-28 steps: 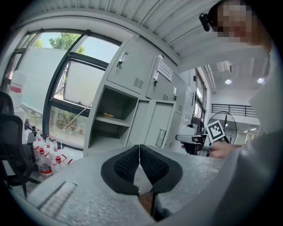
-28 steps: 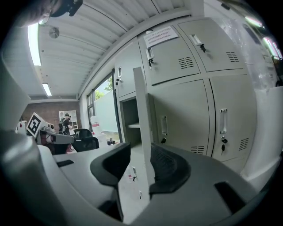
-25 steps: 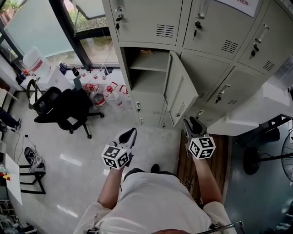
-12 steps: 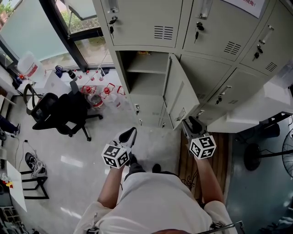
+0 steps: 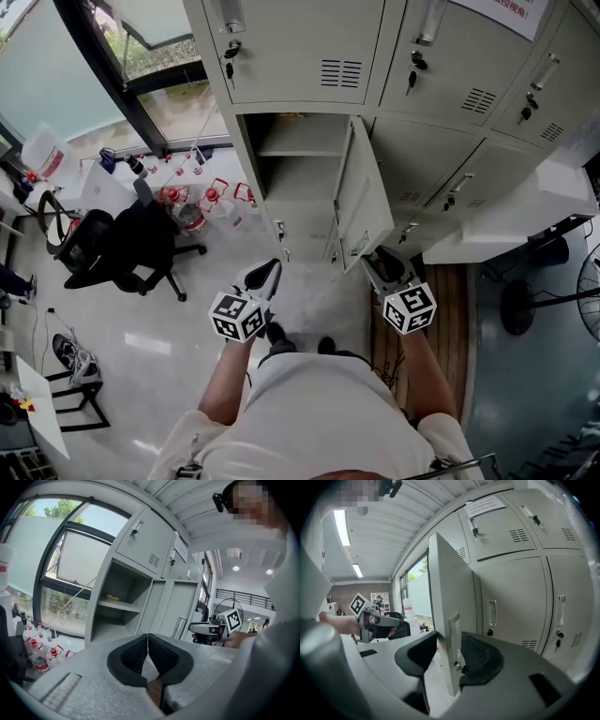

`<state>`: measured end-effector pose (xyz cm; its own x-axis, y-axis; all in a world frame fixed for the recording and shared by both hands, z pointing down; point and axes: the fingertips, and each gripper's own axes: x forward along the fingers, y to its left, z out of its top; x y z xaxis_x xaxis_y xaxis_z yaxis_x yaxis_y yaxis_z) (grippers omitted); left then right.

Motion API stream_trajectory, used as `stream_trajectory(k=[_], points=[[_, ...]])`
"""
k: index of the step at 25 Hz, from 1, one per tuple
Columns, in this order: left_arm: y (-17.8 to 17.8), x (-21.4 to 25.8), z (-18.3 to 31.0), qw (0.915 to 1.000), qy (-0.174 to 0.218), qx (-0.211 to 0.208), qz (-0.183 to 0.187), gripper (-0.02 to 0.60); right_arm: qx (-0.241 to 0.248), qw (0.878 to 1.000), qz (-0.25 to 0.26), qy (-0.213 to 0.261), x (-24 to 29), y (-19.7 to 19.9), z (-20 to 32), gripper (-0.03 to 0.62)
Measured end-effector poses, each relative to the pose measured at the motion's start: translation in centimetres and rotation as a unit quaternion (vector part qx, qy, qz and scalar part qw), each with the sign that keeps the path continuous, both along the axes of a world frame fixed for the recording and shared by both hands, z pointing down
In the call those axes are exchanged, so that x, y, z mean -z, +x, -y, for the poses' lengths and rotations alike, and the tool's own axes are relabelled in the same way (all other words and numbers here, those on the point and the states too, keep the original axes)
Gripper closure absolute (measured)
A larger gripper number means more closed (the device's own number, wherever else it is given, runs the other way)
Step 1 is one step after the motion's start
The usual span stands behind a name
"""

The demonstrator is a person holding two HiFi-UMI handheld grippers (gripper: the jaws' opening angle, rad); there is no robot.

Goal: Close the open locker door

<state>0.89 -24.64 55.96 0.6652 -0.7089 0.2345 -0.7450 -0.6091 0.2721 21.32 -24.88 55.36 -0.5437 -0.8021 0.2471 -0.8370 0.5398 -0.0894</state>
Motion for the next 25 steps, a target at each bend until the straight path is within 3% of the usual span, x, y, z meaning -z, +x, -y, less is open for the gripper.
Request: stream_trajectory(k=[11,25], points=[[-4.6,-0.5,1.0,1.0000,-0.007,0.001,-0.007,0.566,0.016,1.000,-0.006,0.000,0.1,-5.9,0.7,0.447],[-11.9,-1.1,1.8,0.9993,-0.011,0.034,-0.010,0.566,0.035,0.999,-0.003,-0.003,0.2,-13.2,3.6,0.447]])
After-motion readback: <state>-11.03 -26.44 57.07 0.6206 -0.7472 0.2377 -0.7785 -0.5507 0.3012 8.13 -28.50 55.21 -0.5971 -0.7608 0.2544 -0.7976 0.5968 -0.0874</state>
